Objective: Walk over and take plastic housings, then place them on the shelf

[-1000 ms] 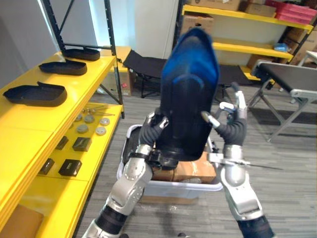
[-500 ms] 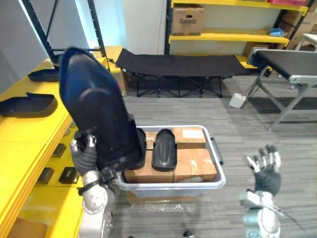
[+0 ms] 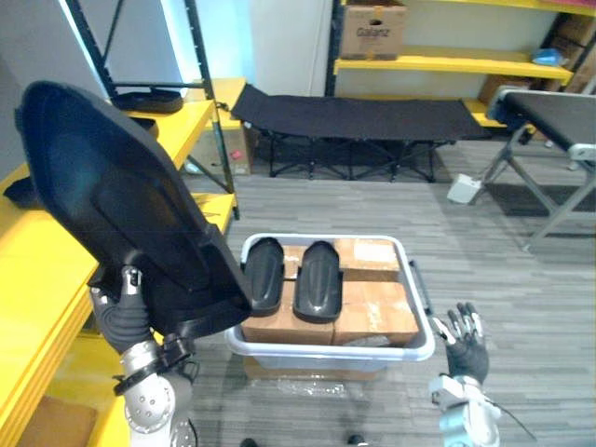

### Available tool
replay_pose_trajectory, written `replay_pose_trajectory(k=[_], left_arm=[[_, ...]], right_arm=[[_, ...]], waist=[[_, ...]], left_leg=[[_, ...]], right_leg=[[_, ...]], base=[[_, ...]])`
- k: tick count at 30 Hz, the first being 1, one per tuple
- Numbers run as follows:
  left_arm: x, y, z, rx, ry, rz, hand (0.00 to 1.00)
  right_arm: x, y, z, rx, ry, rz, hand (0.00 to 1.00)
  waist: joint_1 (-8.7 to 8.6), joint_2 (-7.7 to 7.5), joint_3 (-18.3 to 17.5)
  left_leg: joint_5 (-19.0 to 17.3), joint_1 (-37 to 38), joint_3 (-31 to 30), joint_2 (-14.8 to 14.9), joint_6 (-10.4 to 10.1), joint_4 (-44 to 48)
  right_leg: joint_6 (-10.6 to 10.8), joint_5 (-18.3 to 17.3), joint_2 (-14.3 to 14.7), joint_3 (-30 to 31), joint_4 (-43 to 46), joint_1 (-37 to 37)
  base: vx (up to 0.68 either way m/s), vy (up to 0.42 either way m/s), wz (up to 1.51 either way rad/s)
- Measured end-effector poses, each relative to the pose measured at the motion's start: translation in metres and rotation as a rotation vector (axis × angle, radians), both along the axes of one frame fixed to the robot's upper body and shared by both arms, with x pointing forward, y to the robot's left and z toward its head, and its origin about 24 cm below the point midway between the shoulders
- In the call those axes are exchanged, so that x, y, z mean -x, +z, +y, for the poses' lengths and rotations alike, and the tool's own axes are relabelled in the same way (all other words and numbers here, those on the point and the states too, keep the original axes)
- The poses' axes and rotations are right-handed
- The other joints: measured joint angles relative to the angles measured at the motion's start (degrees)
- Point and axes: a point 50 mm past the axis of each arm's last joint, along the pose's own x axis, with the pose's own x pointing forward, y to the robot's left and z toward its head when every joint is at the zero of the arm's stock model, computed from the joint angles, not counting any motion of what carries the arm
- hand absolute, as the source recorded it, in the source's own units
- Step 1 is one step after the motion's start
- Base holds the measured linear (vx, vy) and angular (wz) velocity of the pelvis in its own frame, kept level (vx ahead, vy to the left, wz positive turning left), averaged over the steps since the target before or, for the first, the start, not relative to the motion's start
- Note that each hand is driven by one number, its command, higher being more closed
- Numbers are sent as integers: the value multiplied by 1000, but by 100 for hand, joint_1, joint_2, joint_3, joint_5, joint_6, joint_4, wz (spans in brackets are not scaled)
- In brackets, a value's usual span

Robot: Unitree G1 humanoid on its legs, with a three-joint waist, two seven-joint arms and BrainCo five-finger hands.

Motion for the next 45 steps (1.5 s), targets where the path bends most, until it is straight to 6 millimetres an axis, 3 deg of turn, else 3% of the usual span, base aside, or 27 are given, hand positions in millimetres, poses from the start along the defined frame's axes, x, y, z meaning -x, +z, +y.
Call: replay_pose_trajectory(k=[4,6,7,9,11,13,15,16,18,21,22,23,24,25,26,28,29,30,31,33,34,35,36,38,40,42,45], left_arm=[[10,13,8,-12,73,-57,100],[20,17,16,59,91,-105,100],[21,18,17,53,98,-108,100],[23,19,18,45,59,-122,100],[27,21,18,65,16,-140,100],[25,22,17,57,-20,-146,100],[15,27,13,31,-114,-175,100],[13,28,13,24,-123,-180,100],[11,23,18,21,-110,-153,100],[15,7,20,65,-95,-71,100],[17,1,20,83,-93,-44,100],[19,-1,20,89,-90,-36,100],[19,-4,19,110,-95,-34,100],[18,-6,18,127,-110,-37,100],[17,-9,16,141,-124,-31,100],[15,-14,13,153,-135,-14,100],[14,-15,8,162,-158,-14,100],[13,-15,3,168,-183,-12,100],[11,-14,2,166,-198,-18,100],[4,-12,-4,168,-234,-32,100],[3,-12,-5,170,-245,-33,100],[3,-13,-9,178,-263,-23,100],[1,-15,-11,171,-287,-6,100],[-2,-14,-15,146,-331,10,100],[-10,-13,-20,114,-399,18,100],[-12,-10,-19,101,-406,9,100],[-9,-13,-13,121,-340,26,100]], right_arm=[[-33,10,22,1,120,-61,0],[-56,24,44,44,214,-116,0],[-61,26,48,61,229,-123,0],[-80,42,55,125,251,-172,0],[-93,58,58,154,247,-230,0],[-98,72,52,181,226,-271,0],[-87,84,30,204,148,-319,0],[-85,87,25,206,132,-333,0],[-84,92,12,210,111,-362,0],[-83,94,7,212,126,-375,0],[-83,94,6,235,138,-375,0],[-83,94,6,245,143,-372,0],[-81,91,5,255,145,-359,0],[-78,88,3,260,145,-346,0],[-75,84,1,272,155,-329,0],[-72,84,-6,282,148,-330,0],[-65,85,-14,292,125,-332,0],[-53,86,-20,297,104,-345,0],[-49,86,-21,288,87,-354,0],[-42,77,-18,251,65,-344,0],[-40,77,-17,245,55,-348,0],[-38,77,-17,241,44,-356,0],[-36,75,-14,225,37,-356,0],[-33,78,-12,221,35,-375,0],[-26,76,-12,214,18,-368,0],[-23,73,-10,203,14,-357,0],[-31,77,5,189,96,-391,0]], waist=[[313,-12,18],[514,-41,86],[546,-64,101],[866,-112,186],[944,-142,202],[915,-111,236],[741,-159,291],[698,-234,313],[715,-390,363],[758,-286,555],[754,-65,753],[748,25,807],[722,211,916],[696,239,934],[647,181,959],[596,229,942],[551,333,882],[397,499,748],[285,445,757],[220,102,704],[224,118,702],[245,242,645],[252,181,604],[251,150,577],[61,174,569],[89,173,577],[173,282,633]], left_leg=[[67,-192,-463,-89,26,4],[106,-253,-793,-173,46,5],[122,-265,-891,-201,60,5],[149,-307,-1160,-297,85,8],[168,-364,-1355,-348,112,5],[165,-388,-1635,-345,147,4],[239,-492,-2245,-376,146,10],[278,-518,-2375,-421,140,31],[406,-575,-2556,-490,21,36],[460,-581,-2747,-479,-63,160],[418,-648,-2720,-437,-86,367],[310,-728,-2575,-373,19,480],[56,-969,-1714,-73,324,834],[-107,-1053,-1387,48,471,967],[-397,-1234,-881,240,541,1284],[-541,-1535,-383,414,689,2294],[-598,-1562,-111,492,818,2813],[-754,-1442,-29,510,657,2407],[-607,-1364,-32,410,477,2074],[-504,-1122,372,102,582,1207],[-485,-1118,372,93,572,1298],[-203,-961,333,113,323,1144],[2,-846,287,-43,304,839],[216,-785,44,-252,378,485],[432,-758,-530,-529,466,84],[469,-843,-666,-627,445,42],[687,-1077,-877,-661,362,45]], right_leg=[[13,-57,-55,-470,8,106],[62,-78,-90,-814,15,269],[76,-94,-102,-912,18,314],[97,-156,-154,-1162,76,433],[70,-202,-188,-1227,184,463],[-69,-291,-189,-833,517,416],[-367,-719,-111,-26,970,394],[-395,-819,-124,41,1047,404],[-219,-1073,-140,7,1189,418],[-140,-1286,-62,-24,1172,623],[-210,-1342,48,-118,1162,731],[-218,-1358,102,-181,1160,743],[-213,-1351,221,-342,1158,796],[-212,-1350,243,-403,1156,812],[-216,-1352,160,-537,1130,787],[-243,-1374,74,-692,1225,690],[-238,-1403,101,-766,1331,655],[-182,-1509,185,-931,1531,577],[-163,-1572,84,-1074,1637,535],[-129,-1521,-324,-1371,1518,393],[-131,-1501,-350,-1385,1507,406],[-69,-1494,-276,-1429,1540,412],[-28,-1491,-356,-1452,1595,424],[5,-1464,-403,-1383,1629,438],[-216,-1629,-402,-439,1874,393],[-358,-1835,-402,-222,1904,391],[-238,-2013,-297,-226,1773,392]], base=[[25,-7,62],[41,-17,75],[35,-11,81],[37,1,70],[51,20,59],[55,70,77],[56,82,132],[51,-25,122],[5,-126,59],[-78,-138,35],[-153,-115,34],[-203,-106,47],[-178,-90,49],[-205,-110,70],[-203,-52,57],[-149,-12,37],[-81,-21,59],[-80,-1,85],[-63,66,104],[-45,109,71],[19,73,42],[37,48,44],[41,63,43],[46,77,75],[17,115,144],[-13,18,93],[-48,-109,57]])
